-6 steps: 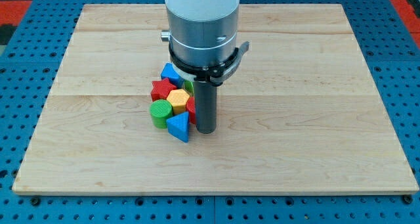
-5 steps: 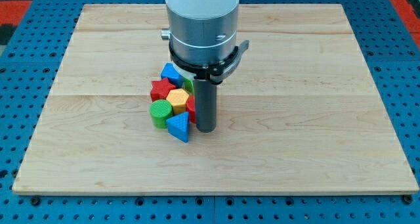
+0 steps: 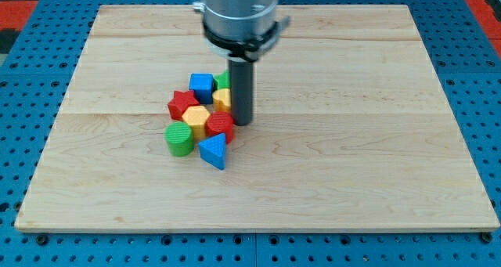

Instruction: Slightly push a group of blocks to the left side of the board

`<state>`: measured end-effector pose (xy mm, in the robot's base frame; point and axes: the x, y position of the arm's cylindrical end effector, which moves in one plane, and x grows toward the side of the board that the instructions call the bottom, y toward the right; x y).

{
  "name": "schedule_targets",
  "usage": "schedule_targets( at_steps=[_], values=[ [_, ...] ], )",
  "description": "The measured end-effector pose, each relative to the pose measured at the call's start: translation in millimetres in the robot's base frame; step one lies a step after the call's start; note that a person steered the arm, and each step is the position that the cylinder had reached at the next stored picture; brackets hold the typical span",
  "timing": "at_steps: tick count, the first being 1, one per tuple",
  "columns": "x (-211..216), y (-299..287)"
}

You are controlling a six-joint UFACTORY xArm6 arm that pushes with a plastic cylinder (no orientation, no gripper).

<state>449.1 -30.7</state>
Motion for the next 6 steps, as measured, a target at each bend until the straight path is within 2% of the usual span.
schedule_targets(
  at_steps=[1, 2, 3, 4, 6],
  values=[
    [-6.1, 13.7],
    [-15.7, 2.0],
    [4.4, -21.5],
    [-13.2, -62.8],
    [-24.8, 35.3]
  ],
)
